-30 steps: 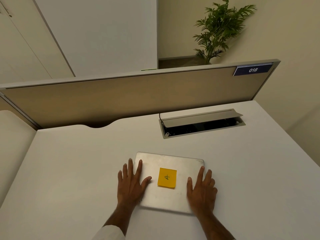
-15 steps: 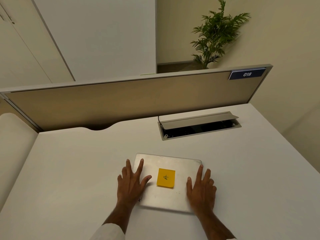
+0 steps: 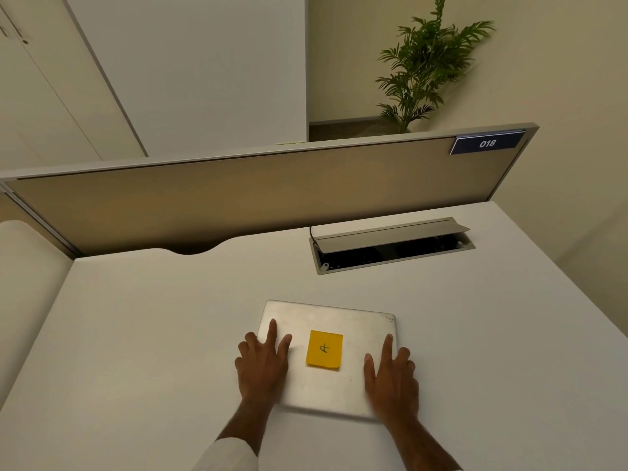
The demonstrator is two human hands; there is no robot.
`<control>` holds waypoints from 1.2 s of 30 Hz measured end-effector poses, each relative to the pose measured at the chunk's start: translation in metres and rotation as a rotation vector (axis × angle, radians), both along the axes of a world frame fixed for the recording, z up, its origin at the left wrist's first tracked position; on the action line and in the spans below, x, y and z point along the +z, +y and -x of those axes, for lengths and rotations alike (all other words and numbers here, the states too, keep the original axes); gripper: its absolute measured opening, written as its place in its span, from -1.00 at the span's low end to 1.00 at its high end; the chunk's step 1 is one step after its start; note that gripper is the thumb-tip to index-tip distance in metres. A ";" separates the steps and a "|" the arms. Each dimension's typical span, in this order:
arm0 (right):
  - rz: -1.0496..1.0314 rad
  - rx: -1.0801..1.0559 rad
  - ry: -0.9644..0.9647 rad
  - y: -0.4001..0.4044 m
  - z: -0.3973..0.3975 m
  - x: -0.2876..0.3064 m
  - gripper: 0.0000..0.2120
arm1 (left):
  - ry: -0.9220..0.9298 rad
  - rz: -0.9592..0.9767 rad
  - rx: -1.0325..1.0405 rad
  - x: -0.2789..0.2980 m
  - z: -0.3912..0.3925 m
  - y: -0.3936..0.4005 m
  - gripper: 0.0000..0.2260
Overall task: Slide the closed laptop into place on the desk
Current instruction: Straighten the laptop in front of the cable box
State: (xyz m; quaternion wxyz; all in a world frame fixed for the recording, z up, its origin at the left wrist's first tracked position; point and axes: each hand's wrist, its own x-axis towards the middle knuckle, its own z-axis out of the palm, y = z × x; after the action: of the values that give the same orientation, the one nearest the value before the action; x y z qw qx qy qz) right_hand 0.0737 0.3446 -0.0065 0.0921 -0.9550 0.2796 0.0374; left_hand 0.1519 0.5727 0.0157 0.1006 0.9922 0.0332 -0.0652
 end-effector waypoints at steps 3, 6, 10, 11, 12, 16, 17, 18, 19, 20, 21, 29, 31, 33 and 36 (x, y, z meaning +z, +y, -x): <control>-0.025 -0.049 -0.009 0.003 -0.005 -0.002 -0.26 | 0.065 0.056 0.140 0.004 -0.002 -0.010 -0.48; -0.050 -0.108 -0.056 0.001 -0.009 -0.005 -0.23 | 0.065 0.076 0.146 -0.003 -0.007 -0.006 -0.51; -0.123 -0.129 -0.126 -0.001 -0.015 -0.005 -0.24 | 0.063 0.226 0.189 -0.009 -0.015 0.002 -0.46; -0.131 -0.122 -0.138 -0.002 -0.015 -0.005 -0.25 | 0.065 0.297 0.203 -0.010 -0.013 0.003 -0.45; -0.134 -0.113 -0.149 -0.004 -0.016 -0.005 -0.25 | 0.061 0.362 0.209 -0.011 -0.011 0.004 -0.45; -0.116 -0.060 -0.181 -0.012 -0.021 0.001 -0.21 | 0.018 0.453 0.187 -0.011 0.000 0.009 -0.43; -0.109 -0.037 -0.183 -0.014 -0.024 0.004 -0.18 | 0.005 0.436 0.177 -0.009 0.003 0.010 -0.43; -0.105 -0.013 -0.183 -0.015 -0.028 0.005 -0.16 | -0.007 0.415 0.169 -0.007 0.005 0.013 -0.42; -0.103 0.012 -0.184 -0.016 -0.032 0.008 -0.14 | -0.014 0.391 0.163 -0.005 0.007 0.016 -0.41; -0.101 0.032 -0.185 -0.016 -0.035 0.009 -0.14 | -0.018 0.370 0.157 -0.004 0.009 0.019 -0.41; -0.104 0.052 -0.188 -0.016 -0.039 0.011 -0.14 | -0.022 0.350 0.152 -0.003 0.011 0.024 -0.40; -0.146 0.154 -0.151 0.001 -0.056 0.010 -0.24 | 0.027 0.299 0.215 -0.004 0.017 0.046 -0.38; -0.134 0.149 -0.147 0.003 -0.053 0.006 -0.25 | 0.034 0.285 0.204 -0.006 0.019 0.048 -0.38; -0.135 0.156 -0.143 0.005 -0.050 0.000 -0.25 | 0.046 0.259 0.193 -0.008 0.022 0.051 -0.39; -0.129 0.158 -0.126 0.010 -0.046 -0.004 -0.25 | 0.055 0.231 0.178 -0.011 0.028 0.054 -0.40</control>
State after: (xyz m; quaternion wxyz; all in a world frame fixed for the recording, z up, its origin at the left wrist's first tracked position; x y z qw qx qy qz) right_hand 0.1200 0.3545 -0.0101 0.1675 -0.9666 0.1942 0.0024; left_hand 0.1236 0.6268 0.0051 0.2184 0.9651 0.1162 -0.0863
